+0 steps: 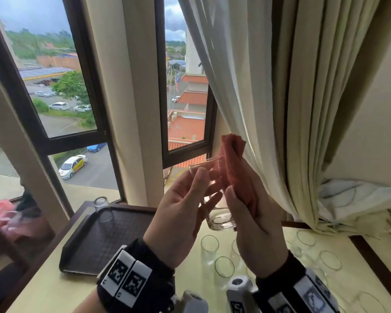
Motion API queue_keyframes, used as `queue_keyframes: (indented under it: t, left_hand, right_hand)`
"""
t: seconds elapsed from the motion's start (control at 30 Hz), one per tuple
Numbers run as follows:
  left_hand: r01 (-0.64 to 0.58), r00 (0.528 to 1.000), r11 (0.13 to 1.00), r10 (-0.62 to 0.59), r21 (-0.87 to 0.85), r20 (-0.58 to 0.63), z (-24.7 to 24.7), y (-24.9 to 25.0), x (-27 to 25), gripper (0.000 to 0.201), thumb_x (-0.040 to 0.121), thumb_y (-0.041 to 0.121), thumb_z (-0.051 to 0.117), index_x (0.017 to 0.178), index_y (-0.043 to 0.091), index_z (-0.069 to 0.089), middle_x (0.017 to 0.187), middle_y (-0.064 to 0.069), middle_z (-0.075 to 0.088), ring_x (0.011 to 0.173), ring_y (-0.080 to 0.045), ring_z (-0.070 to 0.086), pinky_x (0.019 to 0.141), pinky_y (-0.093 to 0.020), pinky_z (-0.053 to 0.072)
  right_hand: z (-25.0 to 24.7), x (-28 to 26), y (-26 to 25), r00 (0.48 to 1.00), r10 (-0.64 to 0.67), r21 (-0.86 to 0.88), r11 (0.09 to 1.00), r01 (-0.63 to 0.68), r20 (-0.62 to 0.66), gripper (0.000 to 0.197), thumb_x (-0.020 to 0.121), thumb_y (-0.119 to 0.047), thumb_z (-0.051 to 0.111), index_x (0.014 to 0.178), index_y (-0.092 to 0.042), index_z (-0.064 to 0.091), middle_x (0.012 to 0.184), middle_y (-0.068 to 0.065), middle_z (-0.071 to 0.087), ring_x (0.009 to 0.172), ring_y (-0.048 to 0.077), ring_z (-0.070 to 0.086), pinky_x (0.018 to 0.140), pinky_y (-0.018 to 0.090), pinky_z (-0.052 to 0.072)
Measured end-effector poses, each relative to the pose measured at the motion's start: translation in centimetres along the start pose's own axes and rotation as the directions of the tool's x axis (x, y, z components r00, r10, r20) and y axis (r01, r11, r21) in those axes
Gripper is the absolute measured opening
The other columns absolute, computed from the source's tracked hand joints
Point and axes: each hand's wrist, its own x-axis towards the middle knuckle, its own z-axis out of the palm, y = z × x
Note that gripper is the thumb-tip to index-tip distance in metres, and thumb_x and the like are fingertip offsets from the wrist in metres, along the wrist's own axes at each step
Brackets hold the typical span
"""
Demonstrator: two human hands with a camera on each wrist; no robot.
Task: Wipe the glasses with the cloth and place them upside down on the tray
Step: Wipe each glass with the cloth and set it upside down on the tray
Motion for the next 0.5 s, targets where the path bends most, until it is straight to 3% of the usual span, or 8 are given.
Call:
queue_keyframes:
  t: [0.1,0.2,0.27,0.3,0.33,0.4,0.43,0.5]
  left_hand:
    - [-0.005,1.000,1.000,0.005,-0.016,-0.024,0.5,0.5,0.3,0.053,0.100,0.043,0.068,0.136,0.006,0.068,0.131,-0.021,0.071,0.117,-0.031,0.066,0.108,-0.052,0.054]
    - [-0.017,0.999,0.999,0.015,-0.035,-0.047,0.1,1.4,0.7,0.068,0.089,0.048,0.076,0.135,-0.001,0.066,0.117,-0.018,0.069,0.107,-0.029,0.066,0.095,-0.038,0.060]
    - [-0.041,0.998,0.999,0.040,-0.011,-0.051,-0.4,1.6,0.9,0.083,0.075,0.053,0.082,0.134,-0.003,0.065,0.117,-0.017,0.066,0.109,-0.031,0.064,0.101,-0.041,0.059]
    - [-0.051,0.998,0.999,0.051,-0.002,-0.042,-0.6,1.6,0.9,0.084,0.072,0.056,0.086,0.131,-0.001,0.067,0.116,-0.015,0.067,0.109,-0.029,0.066,0.099,-0.040,0.061]
    - [-0.053,0.998,0.999,0.053,-0.002,-0.023,-0.6,1.5,0.9,0.081,0.071,0.057,0.088,0.127,0.001,0.071,0.114,-0.012,0.070,0.107,-0.027,0.069,0.094,-0.036,0.062]
    - [-0.044,0.999,0.999,0.044,0.006,0.028,-0.6,1.2,0.8,0.065,0.081,0.052,0.081,0.124,0.005,0.072,0.113,-0.011,0.073,0.105,-0.025,0.072,0.092,-0.036,0.062]
    - [-0.037,0.998,0.999,0.036,0.013,0.051,-0.6,1.0,0.7,0.058,0.086,0.047,0.075,0.126,0.005,0.072,0.116,-0.012,0.074,0.107,-0.026,0.071,0.095,-0.038,0.061]
    - [-0.021,0.997,1.000,0.020,0.015,0.075,-0.3,0.6,0.6,0.050,0.090,0.042,0.070,0.126,0.008,0.074,0.121,-0.015,0.074,0.113,-0.029,0.070,0.101,-0.039,0.059]
  right_hand:
    - [0.6,-0.3,-0.6,0.975,-0.172,-0.170,0.966,0.195,0.144,0.065,0.100,0.004,0.051,0.161,-0.009,0.033,0.171,0.004,0.032,0.160,0.027,0.026,0.127,0.051,0.030]
    - [0.7,-2.4,1.6,0.956,-0.234,-0.267,0.924,0.275,0.176,0.059,0.102,-0.002,0.051,0.159,-0.006,0.036,0.172,0.008,0.028,0.161,0.031,0.021,0.125,0.056,0.030]
    - [0.5,-3.7,3.0,0.974,-0.177,-0.193,0.960,0.203,0.145,0.063,0.103,-0.011,0.046,0.164,-0.017,0.032,0.171,0.008,0.031,0.157,0.031,0.031,0.118,0.060,0.039]
    - [0.5,-3.9,3.3,0.988,-0.108,-0.132,0.984,0.123,0.111,0.065,0.104,-0.016,0.046,0.165,-0.027,0.030,0.167,0.007,0.040,0.147,0.027,0.047,0.107,0.058,0.049]
    - [0.6,-3.8,3.2,0.998,-0.020,-0.063,0.998,0.024,0.063,0.064,0.103,-0.023,0.048,0.164,-0.036,0.032,0.156,0.003,0.053,0.125,0.018,0.062,0.090,0.054,0.059]
    - [0.8,-2.9,2.5,0.991,0.128,0.055,0.990,-0.127,-0.028,0.057,0.100,-0.034,0.053,0.155,-0.047,0.044,0.123,-0.005,0.071,0.079,0.014,0.065,0.063,0.039,0.058]
    - [0.7,-2.1,2.3,0.984,0.164,0.089,0.983,-0.158,-0.062,0.052,0.101,-0.034,0.054,0.152,-0.045,0.048,0.115,-0.004,0.073,0.076,0.019,0.066,0.062,0.037,0.058]
    - [0.4,-0.5,1.6,0.985,0.143,0.087,0.987,-0.135,-0.097,0.050,0.104,-0.024,0.052,0.153,-0.033,0.051,0.121,-0.002,0.074,0.100,0.019,0.072,0.086,0.038,0.061]
